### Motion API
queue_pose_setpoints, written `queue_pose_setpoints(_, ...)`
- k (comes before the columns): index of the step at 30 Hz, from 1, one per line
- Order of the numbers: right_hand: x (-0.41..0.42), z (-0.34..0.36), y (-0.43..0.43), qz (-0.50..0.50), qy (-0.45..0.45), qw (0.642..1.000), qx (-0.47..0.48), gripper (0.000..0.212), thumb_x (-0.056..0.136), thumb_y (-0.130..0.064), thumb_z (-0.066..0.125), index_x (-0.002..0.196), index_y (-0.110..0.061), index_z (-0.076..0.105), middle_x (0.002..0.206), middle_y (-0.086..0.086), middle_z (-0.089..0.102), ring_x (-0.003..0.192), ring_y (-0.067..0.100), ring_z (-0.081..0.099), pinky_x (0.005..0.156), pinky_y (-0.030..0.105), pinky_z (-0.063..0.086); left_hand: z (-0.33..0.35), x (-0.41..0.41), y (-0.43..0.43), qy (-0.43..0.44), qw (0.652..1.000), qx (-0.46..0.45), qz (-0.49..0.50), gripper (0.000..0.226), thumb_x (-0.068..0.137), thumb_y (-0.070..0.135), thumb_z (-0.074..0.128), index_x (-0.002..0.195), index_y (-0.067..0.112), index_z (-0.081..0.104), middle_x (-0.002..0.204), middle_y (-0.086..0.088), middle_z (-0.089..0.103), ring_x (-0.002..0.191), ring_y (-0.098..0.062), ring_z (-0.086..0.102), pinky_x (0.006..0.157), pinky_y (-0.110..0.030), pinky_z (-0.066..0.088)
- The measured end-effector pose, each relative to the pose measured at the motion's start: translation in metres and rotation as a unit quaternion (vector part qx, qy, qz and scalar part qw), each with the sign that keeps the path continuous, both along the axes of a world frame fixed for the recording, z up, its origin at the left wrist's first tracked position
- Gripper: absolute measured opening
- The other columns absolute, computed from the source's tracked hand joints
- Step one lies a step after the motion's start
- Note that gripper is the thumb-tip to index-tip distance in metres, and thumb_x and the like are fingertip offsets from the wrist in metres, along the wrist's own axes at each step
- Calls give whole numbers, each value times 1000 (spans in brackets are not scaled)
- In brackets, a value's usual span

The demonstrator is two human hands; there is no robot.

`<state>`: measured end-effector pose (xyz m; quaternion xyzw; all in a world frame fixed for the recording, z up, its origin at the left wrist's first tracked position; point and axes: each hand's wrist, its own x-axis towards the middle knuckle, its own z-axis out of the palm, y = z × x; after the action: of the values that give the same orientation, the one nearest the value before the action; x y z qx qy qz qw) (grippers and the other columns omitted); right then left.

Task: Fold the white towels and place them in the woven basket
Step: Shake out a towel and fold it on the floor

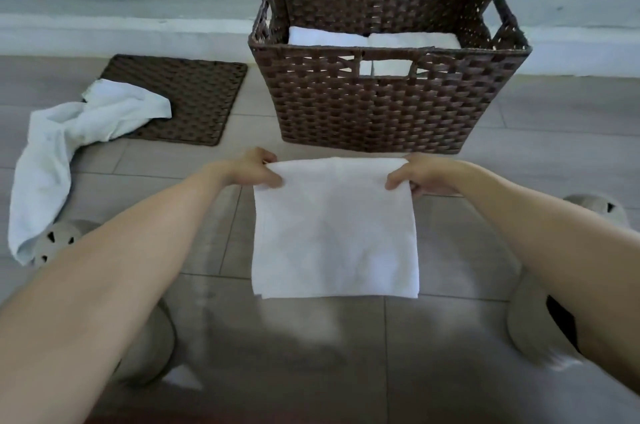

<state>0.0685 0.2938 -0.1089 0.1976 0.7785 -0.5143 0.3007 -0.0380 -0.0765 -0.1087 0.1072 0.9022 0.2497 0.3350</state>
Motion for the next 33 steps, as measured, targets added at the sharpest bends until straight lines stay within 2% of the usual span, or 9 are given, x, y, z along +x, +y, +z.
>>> queue_pose_setpoints(5, 11, 37, 8, -49, 67, 990, -112, 55, 83, 0, 82, 134, -13, 68, 127, 5, 77, 122, 26, 71, 113, 47, 53, 48, 19, -26, -12, 962, 222, 160, 37, 83, 22, 79, 116, 5, 75, 117, -18, 79, 111, -35, 76, 99, -47, 63)
queue_pose_setpoints(10, 31, 103, 2, 93, 91, 990, -60, 50, 87, 0, 78, 133, -18, 70, 125, 1, 78, 119, 20, 72, 104, 38, 56, 89, 44, -25, 14, 912, 349, 215, 30, 100, 19, 65, 124, 7, 77, 123, -10, 79, 120, -32, 73, 108, -47, 54)
queue_pose_setpoints(15, 39, 156, -27, 248, 107, 956, 118, 39, 81, -24, 90, 116, -35, 76, 109, -18, 79, 100, 5, 75, 88, 26, 57, 136, 66, 0, 105, 906, 362, 195, 24, 96, 21, 64, 110, 12, 80, 111, -6, 82, 101, -24, 76, 92, -43, 55)
queue_pose_setpoints(18, 42, 159, -57, 235, 170, 950, 116, 33, 81, -37, 91, 111, -35, 77, 108, -18, 79, 102, 7, 75, 92, 31, 59, 160, 78, 17, 145, 915, 352, 135, 18, 101, 12, 62, 107, 10, 79, 103, -1, 82, 92, -16, 76, 85, -34, 57)
queue_pose_setpoints(22, 37, 159, -79, 206, 233, 949, 45, 26, 90, -30, 84, 115, -34, 78, 112, -12, 80, 106, 12, 76, 95, 36, 60, 184, 79, 15, 199, 933, 296, 51, 14, 103, 17, 63, 102, 20, 77, 96, 12, 79, 83, -5, 72, 75, -21, 53)
queue_pose_setpoints(26, 30, 155, -75, 261, 216, 932, 132, 25, 82, -32, 87, 105, -30, 77, 105, -14, 79, 99, 8, 74, 93, 36, 60, 186, 72, -4, 217, 932, 277, 81, 16, 103, 23, 64, 109, 22, 78, 106, 6, 82, 98, -13, 78, 87, -32, 57)
queue_pose_setpoints(28, 26, 147, -69, 292, 205, 912, 204, 18, 81, -36, 87, 94, -28, 78, 92, -15, 76, 89, 9, 71, 83, 32, 58, 180, 71, -14, 226, 931, 269, 102, 16, 102, 22, 63, 108, 21, 78, 106, 3, 82, 94, -9, 76, 85, -34, 57)
queue_pose_setpoints(30, 21, 150, -61, 228, 260, 909, 234, 12, 84, -36, 84, 88, -27, 77, 84, -13, 70, 83, 15, 67, 73, 30, 51, 174, 69, -26, 246, 919, 275, 139, 16, 99, 24, 64, 106, 22, 78, 105, 3, 81, 91, -8, 73, 85, -40, 58)
queue_pose_setpoints(33, 28, 173, -56, 96, 397, 886, 222, 11, 85, -30, 80, 95, -29, 74, 91, -12, 73, 88, 12, 68, 78, 28, 53, 176, 70, -47, 274, 892, 320, 166, 18, 97, 21, 65, 111, 16, 75, 106, 2, 79, 96, -10, 69, 87, -40, 57)
